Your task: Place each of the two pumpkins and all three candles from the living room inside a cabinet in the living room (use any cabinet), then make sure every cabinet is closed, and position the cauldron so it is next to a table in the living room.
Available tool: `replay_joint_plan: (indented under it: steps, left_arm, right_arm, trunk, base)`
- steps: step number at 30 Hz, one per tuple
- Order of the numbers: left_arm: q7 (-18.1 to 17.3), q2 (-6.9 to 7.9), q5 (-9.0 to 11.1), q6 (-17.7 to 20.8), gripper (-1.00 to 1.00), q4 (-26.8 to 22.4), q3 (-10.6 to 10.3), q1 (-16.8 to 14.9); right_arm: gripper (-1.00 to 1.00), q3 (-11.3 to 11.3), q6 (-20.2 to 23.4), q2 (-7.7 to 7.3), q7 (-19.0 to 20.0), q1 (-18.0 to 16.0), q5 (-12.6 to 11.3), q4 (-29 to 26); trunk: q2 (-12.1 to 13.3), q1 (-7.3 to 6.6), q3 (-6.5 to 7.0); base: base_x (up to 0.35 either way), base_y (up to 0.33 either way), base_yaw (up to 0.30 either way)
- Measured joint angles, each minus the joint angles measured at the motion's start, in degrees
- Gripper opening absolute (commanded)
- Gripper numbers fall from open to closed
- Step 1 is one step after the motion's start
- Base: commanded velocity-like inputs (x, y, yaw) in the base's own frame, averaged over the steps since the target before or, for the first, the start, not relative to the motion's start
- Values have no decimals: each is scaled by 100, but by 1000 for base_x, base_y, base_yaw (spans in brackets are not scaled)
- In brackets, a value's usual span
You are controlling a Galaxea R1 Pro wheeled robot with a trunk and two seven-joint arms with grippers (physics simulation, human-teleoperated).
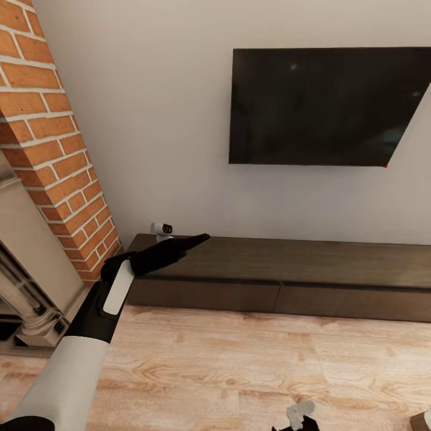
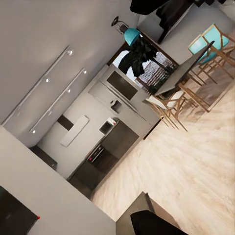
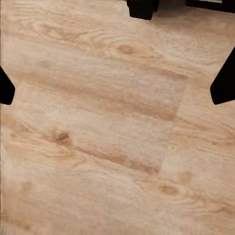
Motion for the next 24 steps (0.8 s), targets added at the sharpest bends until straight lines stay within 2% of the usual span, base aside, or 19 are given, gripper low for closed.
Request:
replay_joint_plan:
  steps: [2,3,4,5,7,8,10,11,13,16,18,20,24]
  left_arm:
    - [4,-3,0,0,100,3,-4,0]
    - [6,-7,0,0,100,4,-5,0]
    - [9,-4,-1,-1,100,11,0,0]
    - [9,-4,0,0,100,12,1,0]
    - [9,-3,0,0,100,12,0,0]
    - [9,4,0,1,100,7,2,-1]
    - [6,10,1,6,100,0,3,1]
    - [8,7,0,5,100,1,1,0]
    - [9,7,-2,7,100,-5,-2,0]
    - [9,5,0,8,100,-31,-9,0]
    - [9,-3,-2,8,100,-39,-12,0]
    - [9,-10,-4,8,100,-43,-23,0]
    - [9,-19,-3,8,100,-47,-31,0]
  right_arm:
    - [100,438,29,44,-229,0,457,-168]
    - [100,896,34,89,-667,1,947,-201]
    - [100,1876,42,282,-2444,1,2042,125]
    - [100,2193,45,366,-3577,1,2222,240]
    - [100,2635,63,442,-4331,1,2519,378]
    - [100,3331,484,511,-4842,2,3380,549]
    - [100,3510,788,552,-4996,-12,3743,555]
    - [100,3565,1072,691,-5321,-34,4063,549]
    - [100,3577,1271,750,-5611,-133,4242,545]
    - [100,3586,1491,806,-5873,-556,4365,603]
    - [100,3587,1534,815,-5914,-729,4381,656]
    - [100,3587,1566,820,-5955,-850,4384,700]
    - [100,3594,1901,823,-5964,-980,4408,712]
  trunk:
    - [0,0,0]
    - [0,0,0]
    - [0,0,-1]
    - [0,0,0]
    - [0,0,0]
    - [0,0,0]
    - [0,0,1]
    - [0,0,0]
    - [0,0,0]
    - [0,0,1]
    - [0,0,0]
    - [0,0,0]
    - [0,0,0]
  base:
    - [0,0,0]
    - [0,0,0]
    - [0,0,0]
    - [0,0,0]
    - [0,0,0]
    - [0,0,0]
    - [0,0,0]
    - [0,0,0]
    - [0,0,0]
    - [0,0,0]
    - [0,0,0]
    - [0,0,0]
    - [0,0,0]
